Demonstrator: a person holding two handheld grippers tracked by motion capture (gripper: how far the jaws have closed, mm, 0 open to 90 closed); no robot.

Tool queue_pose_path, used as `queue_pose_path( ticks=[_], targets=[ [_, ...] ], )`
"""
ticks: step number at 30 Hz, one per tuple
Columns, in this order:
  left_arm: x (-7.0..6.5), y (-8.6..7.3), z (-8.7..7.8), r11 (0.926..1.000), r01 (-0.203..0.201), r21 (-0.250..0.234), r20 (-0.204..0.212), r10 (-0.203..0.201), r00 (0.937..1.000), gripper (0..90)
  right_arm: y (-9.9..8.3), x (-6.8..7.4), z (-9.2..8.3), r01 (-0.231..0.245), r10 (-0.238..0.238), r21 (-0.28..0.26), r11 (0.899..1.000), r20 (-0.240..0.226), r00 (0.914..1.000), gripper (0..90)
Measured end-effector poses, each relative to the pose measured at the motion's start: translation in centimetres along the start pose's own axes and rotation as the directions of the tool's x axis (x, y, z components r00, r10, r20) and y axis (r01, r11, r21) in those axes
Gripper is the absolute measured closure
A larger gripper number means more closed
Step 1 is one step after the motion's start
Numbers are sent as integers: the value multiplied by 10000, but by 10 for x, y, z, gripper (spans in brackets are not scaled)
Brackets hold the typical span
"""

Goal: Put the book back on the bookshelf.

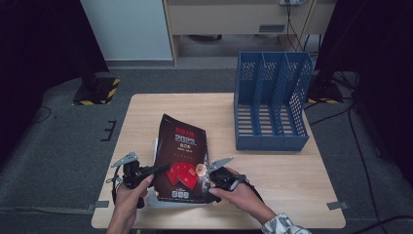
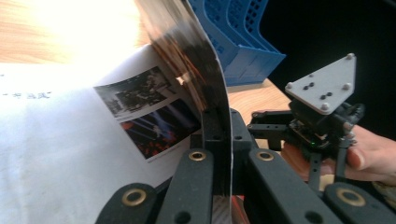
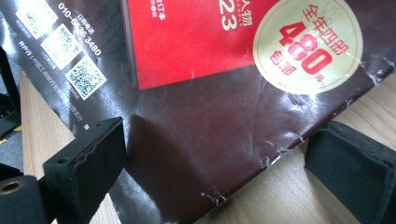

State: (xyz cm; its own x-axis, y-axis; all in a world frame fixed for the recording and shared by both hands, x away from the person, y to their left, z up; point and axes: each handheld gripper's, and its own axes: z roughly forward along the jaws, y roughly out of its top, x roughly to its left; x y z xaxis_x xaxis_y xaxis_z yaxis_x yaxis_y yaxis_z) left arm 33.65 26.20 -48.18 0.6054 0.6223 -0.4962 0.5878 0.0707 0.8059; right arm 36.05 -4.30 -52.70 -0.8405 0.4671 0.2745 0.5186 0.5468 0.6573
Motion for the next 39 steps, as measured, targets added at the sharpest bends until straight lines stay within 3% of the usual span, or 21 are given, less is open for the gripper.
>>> queue_pose_path(
  ticks=[5, 10, 13, 14, 15, 16, 17, 18, 19, 21, 22, 23, 25, 26, 27, 28, 32, 35, 36, 37, 39],
  targets=[
    [3, -2, 1, 9986, -205, 489, -648, 236, 9976, 894, 0, 0, 1, 63, -63, -78, 9999, 45, 10000, 57],
    [4, -3, 2, 9971, -276, 707, -929, 341, 9951, 884, 0, 0, 1, 42, -41, -125, 9999, 83, 10000, 56],
    [4, -3, 2, 9964, -306, 791, -1124, 394, 9929, 840, 0, 1, 2, 49, -48, -120, 9999, 133, 9999, 56],
    [5, -4, 2, 9960, -349, 824, -1301, 455, 9905, 782, -1, 1, 2, 56, -54, -135, 9999, 146, 9999, 56],
    [5, -5, 2, 9922, -592, 1092, -1928, 796, 9780, 748, -1, 1, 2, 51, -49, -158, 9999, 142, 9999, 56],
    [5, -5, 2, 9922, -592, 1092, -1928, 796, 9780, 716, -1, 1, 2, 18, -15, -187, 9998, 143, 9999, 56],
    [6, -5, 2, 9901, -729, 1198, -2241, 985, 9696, 651, -1, 1, 1, 10, -7, -181, 9998, 129, 9999, 56],
    [9, -5, 0, 9911, -732, 1109, -3079, 1043, 9457, 545, -1, 0, 2, 36, -33, -223, 9997, 147, 9999, 56],
    [9, -5, 0, 9911, -732, 1109, -3079, 1043, 9457, 468, -1, 0, 2, 42, -38, -250, 9997, 155, 9999, 56],
    [14, -5, -5, 9926, -757, 948, -3649, 1054, 9251, 460, -2, 0, 2, 73, -69, -256, 9996, 147, 9999, 56],
    [16, -5, -7, 9918, -828, 978, -3997, 1153, 9094, 398, -2, 0, 2, 61, -57, -272, 9996, 145, 9999, 56],
    [19, -6, -9, 9894, -871, 1165, -4445, 1303, 8863, 379, -2, 0, 1, 64, -61, -272, 9996, 131, 9999, 56],
    [21, -7, -8, 9881, -821, 1300, -4487, 1325, 8838, 361, -2, 0, 1, 55, -52, -279, 9996, 119, 9999, 57],
    [23, -11, -3, 9829, -685, 1707, -4614, 1412, 8759, 354, -2, -1, 1, 54, -52, -277, 9996, 77, 10000, 58],
    [23, -11, -3, 9829, -685, 1707, -4614, 1412, 8759, 349, -2, -2, 1, 55, -54, -275, 9996, 45, 10000, 58],
    [26, -13, 3, 9768, -601, 2057, -4663, 1519, 8715, 340, -2, -2, 1, 32, -31, -317, 9995, 38, 10000, 62],
    [32, -16, 9, 9743, -320, 2228, -4605, 1341, 8775, 341, -2, -3, 2, 43, -36, -476, 9989, 140, 9999, 74],
    [38, -20, 18, 9610, -182, 2758, -4589, 1483, 8760, 341, -1, -5, 3, 101, -92, -533, 9985, 164, 9998, 84],
    [38, -20, 18, 9610, -182, 2758, -4589, 1483, 8760, 340, -1, -5, 3, 101, -92, -533, 9985, 164, 9998, 84],
    [39, -22, 22, 9580, -302, 2853, -4398, 1588, 8839, 339, 0, -7, 3, 98, -88, -528, 9986, 192, 9998, 91],
    [37, -21, 25, 9531, -463, 2992, -4300, 1780, 8851, 349, 2, -8, 4, 63, -55, -524, 9986, 161, 9999, 98]
  ],
)
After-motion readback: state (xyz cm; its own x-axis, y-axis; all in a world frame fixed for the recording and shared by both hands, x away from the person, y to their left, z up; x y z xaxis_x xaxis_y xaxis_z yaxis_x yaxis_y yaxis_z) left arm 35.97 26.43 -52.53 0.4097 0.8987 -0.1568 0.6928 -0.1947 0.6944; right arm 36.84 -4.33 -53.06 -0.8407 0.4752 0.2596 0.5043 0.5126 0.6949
